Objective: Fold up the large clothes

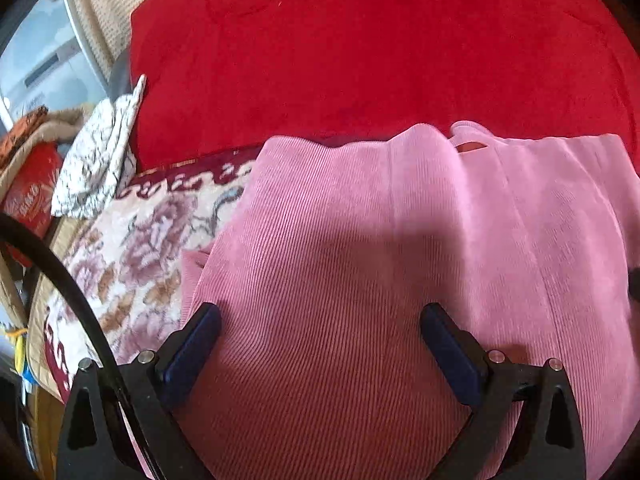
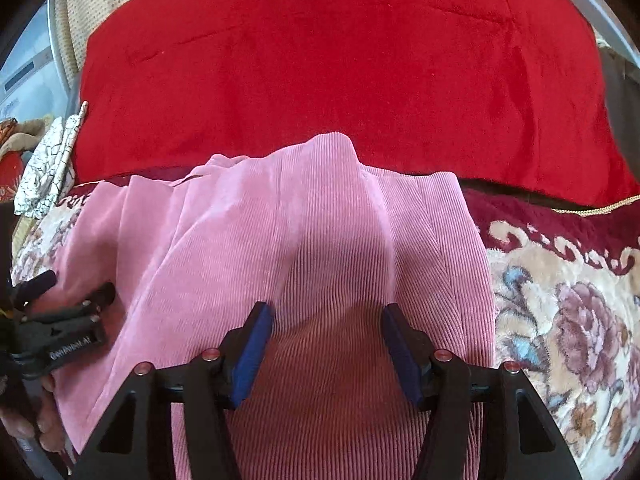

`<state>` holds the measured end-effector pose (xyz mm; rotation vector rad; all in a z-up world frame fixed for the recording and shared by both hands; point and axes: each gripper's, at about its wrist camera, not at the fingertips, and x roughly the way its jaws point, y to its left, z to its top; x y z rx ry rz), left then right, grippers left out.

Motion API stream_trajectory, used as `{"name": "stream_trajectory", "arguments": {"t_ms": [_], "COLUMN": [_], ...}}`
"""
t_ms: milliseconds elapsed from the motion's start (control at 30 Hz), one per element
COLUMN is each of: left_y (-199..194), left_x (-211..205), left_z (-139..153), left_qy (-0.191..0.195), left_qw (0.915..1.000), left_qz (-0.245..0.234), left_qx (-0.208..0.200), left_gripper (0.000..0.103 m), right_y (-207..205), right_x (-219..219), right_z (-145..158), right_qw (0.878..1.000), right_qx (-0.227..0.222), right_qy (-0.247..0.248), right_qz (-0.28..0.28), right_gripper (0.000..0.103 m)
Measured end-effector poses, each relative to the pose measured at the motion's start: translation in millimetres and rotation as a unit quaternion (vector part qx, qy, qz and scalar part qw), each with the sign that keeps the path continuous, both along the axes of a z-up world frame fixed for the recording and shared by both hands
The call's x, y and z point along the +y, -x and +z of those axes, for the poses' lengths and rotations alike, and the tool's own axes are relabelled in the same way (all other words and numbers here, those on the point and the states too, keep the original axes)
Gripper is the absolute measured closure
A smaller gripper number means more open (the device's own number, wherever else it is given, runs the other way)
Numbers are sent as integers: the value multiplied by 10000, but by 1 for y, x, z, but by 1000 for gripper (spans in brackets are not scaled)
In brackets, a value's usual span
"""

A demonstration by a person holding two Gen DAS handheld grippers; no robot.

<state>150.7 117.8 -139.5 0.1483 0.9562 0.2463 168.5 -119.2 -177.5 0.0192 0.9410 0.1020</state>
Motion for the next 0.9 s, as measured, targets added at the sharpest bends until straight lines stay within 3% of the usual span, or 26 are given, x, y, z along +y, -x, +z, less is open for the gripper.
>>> {"name": "stream_trajectory", "arguments": {"t_ms": [133,300,500,567,700,900], "left_y": [11,30,56,69,90,108], "left_x": [9,41,93,114,152,170], "left_z": [12,32,32,30,29,15], "left_qy": [39,40,316,670,1207,2711], "left_qw": [9996,9959,9890,9844,9719,9447], "left_qz": [93,640,1303,1500,1875,1718], "left_qx": [-247,-646,-631,-635,-750,-675], "left_gripper": [3,3,3,3,3,3], "right_y": [3,13,20,22,35,43], "right_x": [1,15,44,45,32,28], "right_z": [6,19,6,7,14,13], "right_qw": [9999,9993,9993,9995,9981,9983], "right_qx": [-96,-273,107,98,176,145], "right_qy": [-76,-174,65,64,-554,-547], "right_qz": [-15,173,347,299,184,163], "right_gripper": [41,41,41,41,41,38]}}
